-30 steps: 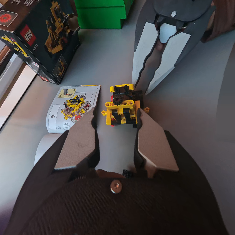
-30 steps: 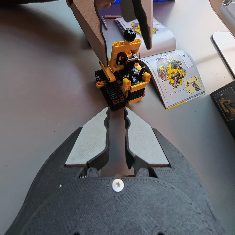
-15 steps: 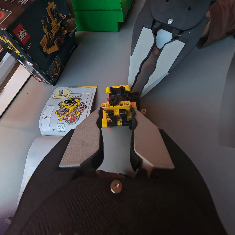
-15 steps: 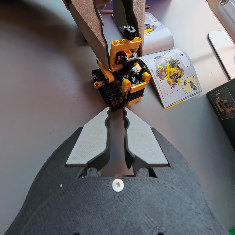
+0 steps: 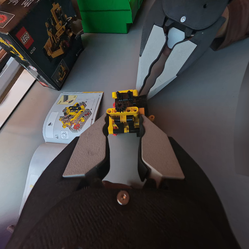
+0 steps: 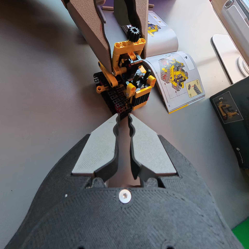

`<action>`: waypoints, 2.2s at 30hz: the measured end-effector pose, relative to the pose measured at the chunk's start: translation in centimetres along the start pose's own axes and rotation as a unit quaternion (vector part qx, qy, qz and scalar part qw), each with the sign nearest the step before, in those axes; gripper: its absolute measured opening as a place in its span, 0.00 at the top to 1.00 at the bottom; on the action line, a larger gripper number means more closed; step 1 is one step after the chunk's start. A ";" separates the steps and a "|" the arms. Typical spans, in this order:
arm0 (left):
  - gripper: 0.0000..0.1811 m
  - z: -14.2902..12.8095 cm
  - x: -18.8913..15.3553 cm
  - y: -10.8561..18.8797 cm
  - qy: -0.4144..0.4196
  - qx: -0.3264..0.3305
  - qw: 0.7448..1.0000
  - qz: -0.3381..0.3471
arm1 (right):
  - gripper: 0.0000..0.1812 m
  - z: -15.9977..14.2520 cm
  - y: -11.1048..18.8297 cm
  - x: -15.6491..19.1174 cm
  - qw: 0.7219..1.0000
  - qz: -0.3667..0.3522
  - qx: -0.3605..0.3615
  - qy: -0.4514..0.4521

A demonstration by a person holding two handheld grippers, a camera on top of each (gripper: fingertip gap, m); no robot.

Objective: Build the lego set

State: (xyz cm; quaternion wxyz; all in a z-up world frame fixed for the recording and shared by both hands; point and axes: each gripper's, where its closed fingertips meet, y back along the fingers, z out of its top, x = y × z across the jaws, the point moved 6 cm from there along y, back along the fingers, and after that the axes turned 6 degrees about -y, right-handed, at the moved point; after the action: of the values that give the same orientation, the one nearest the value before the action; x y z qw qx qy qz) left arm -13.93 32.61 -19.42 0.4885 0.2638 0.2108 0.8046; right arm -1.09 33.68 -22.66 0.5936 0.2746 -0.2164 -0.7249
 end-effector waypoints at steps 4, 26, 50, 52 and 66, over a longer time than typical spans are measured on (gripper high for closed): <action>0.77 0.0 0.0 -0.1 0.003 -0.002 1.000 0.000 | 0.96 -0.2 -0.1 -0.2 1.000 0.009 0.004 -0.012; 0.77 -0.2 0.1 0.2 -0.001 0.001 1.000 0.002 | 0.95 -0.3 -0.3 -0.4 0.997 0.053 0.007 -0.061; 0.77 -0.3 0.1 0.2 0.005 -0.007 1.000 0.003 | 0.97 -0.1 -0.5 -0.1 0.995 0.061 0.012 -0.077; 0.77 -0.3 0.0 0.2 0.004 -0.006 1.000 0.004 | 0.98 -0.1 -0.5 -0.1 0.994 0.065 0.013 -0.083; 0.77 -0.4 0.0 0.2 0.009 -0.013 1.000 0.005 | 0.98 -0.3 -0.8 -0.5 0.977 0.129 0.021 -0.166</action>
State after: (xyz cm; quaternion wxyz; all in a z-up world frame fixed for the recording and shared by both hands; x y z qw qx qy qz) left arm -14.37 32.49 -19.60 0.4860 0.2510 0.2036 0.8120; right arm -1.40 34.27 -23.32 0.6316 0.1325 -0.3609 -0.6733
